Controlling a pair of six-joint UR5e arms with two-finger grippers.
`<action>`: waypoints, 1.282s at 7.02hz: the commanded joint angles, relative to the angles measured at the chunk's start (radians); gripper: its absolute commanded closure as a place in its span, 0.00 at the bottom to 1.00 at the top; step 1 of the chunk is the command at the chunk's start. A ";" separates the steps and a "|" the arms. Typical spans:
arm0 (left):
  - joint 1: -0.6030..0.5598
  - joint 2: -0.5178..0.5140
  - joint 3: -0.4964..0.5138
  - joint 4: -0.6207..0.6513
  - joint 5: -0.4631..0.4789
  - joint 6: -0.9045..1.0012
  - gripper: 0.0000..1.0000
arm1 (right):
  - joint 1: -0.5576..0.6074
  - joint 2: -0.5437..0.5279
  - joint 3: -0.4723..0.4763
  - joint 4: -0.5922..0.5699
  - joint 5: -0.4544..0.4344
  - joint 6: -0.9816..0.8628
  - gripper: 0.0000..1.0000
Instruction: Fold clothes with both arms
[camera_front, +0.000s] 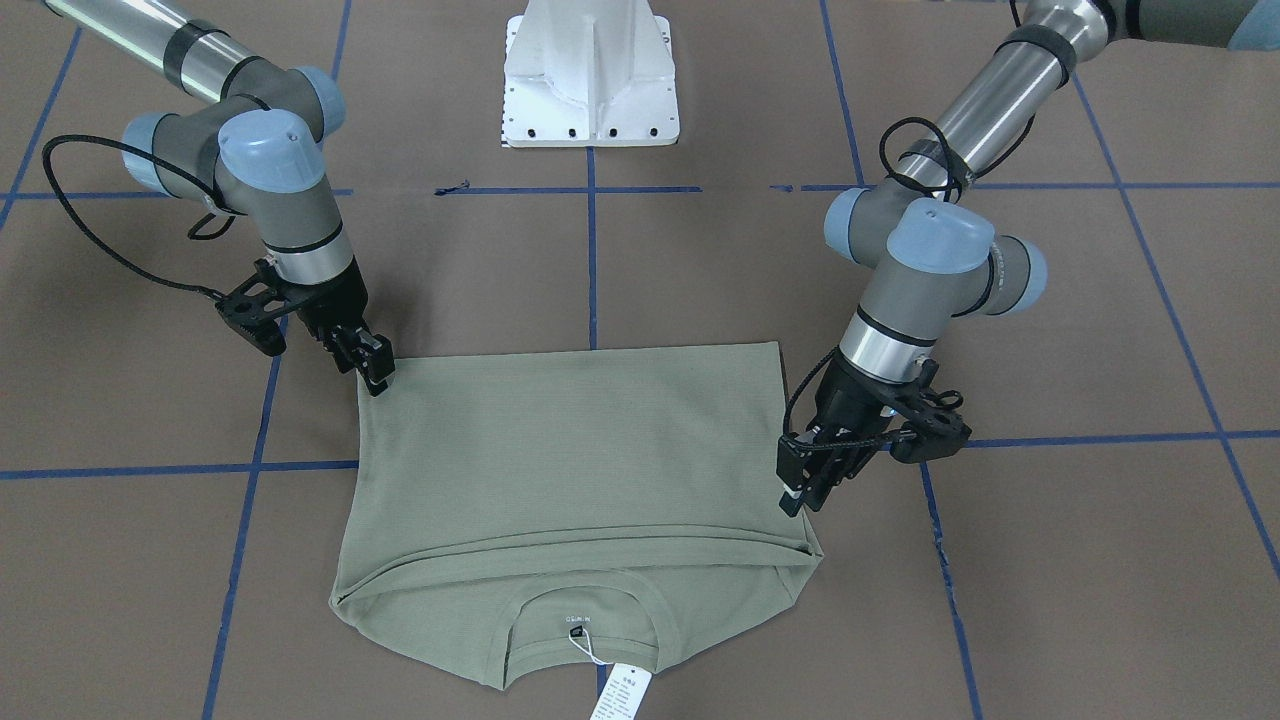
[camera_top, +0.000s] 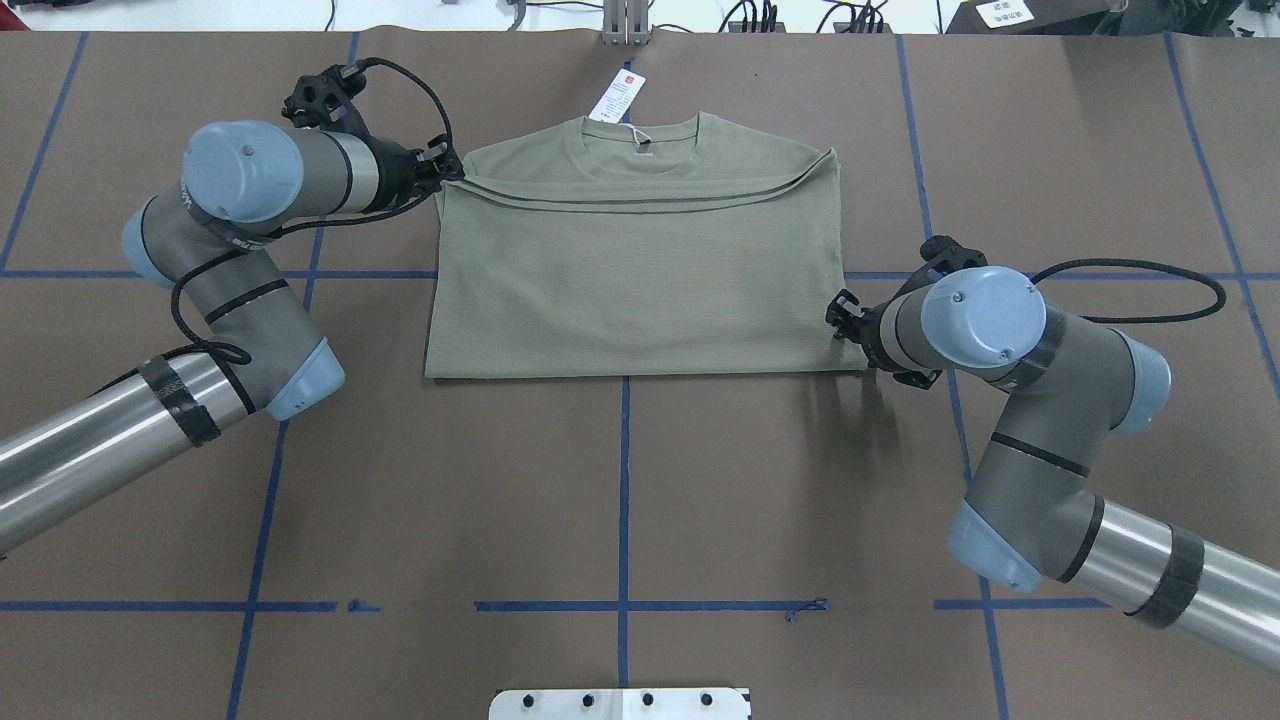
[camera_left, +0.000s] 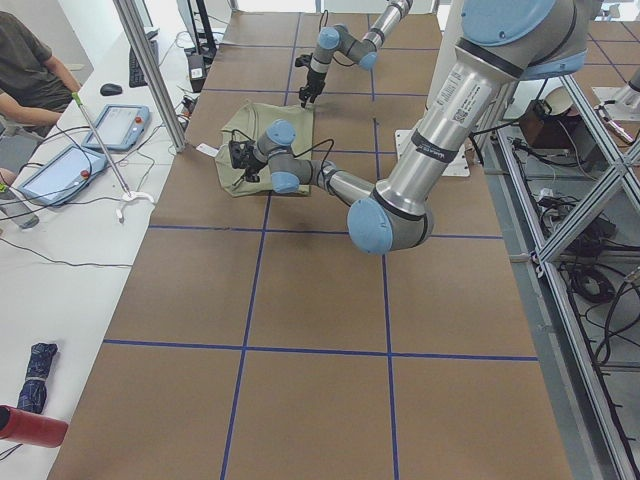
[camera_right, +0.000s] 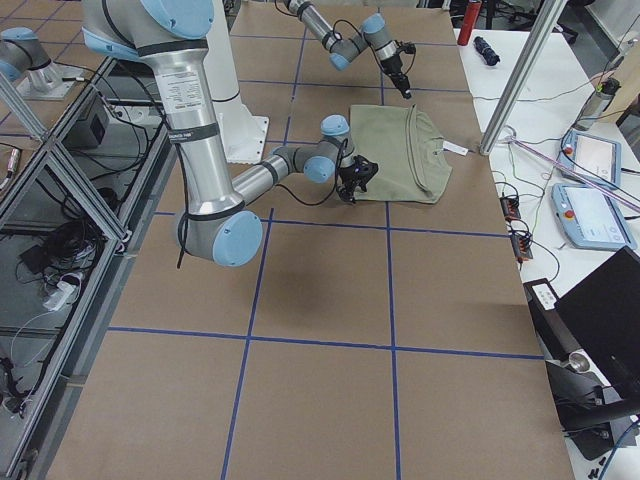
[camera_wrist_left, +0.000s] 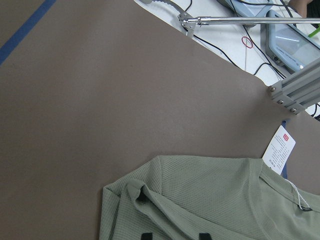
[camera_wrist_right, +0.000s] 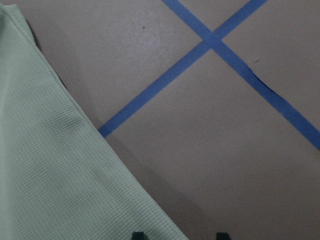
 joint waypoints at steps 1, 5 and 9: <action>0.002 0.000 -0.005 0.002 0.000 -0.003 0.58 | -0.003 -0.004 0.001 0.000 0.006 -0.002 1.00; 0.003 0.000 -0.045 0.010 -0.005 -0.007 0.58 | -0.017 -0.093 0.135 -0.011 0.026 -0.007 1.00; 0.058 0.035 -0.233 0.012 -0.155 -0.151 0.58 | -0.236 -0.437 0.515 -0.014 0.156 0.118 1.00</action>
